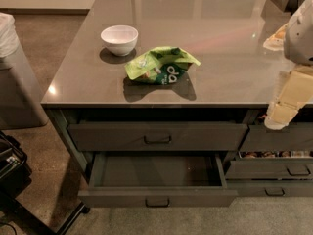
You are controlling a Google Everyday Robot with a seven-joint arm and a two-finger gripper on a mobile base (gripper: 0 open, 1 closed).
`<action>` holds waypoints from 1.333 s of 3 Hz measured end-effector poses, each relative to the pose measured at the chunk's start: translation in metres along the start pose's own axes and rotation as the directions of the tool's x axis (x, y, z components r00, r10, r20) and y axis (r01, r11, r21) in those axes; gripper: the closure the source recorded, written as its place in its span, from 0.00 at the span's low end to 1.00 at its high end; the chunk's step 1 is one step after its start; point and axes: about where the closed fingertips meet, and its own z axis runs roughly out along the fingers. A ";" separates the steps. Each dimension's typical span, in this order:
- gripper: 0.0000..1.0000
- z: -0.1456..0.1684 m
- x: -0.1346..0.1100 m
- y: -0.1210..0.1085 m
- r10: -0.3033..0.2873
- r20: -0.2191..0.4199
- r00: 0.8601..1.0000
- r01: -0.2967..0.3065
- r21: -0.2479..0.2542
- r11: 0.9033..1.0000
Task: Close middle drawer
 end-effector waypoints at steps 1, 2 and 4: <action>0.00 0.000 0.000 0.000 0.000 0.000 1.000 0.000 0.000 1.000; 0.00 0.010 0.007 0.006 0.021 0.026 0.999 -0.021 0.005 1.000; 0.00 0.116 0.021 0.078 0.215 0.269 0.939 -0.184 -0.133 0.974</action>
Offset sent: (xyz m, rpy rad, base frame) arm -0.0120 -0.0101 -0.0372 0.0761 -0.0041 -0.0388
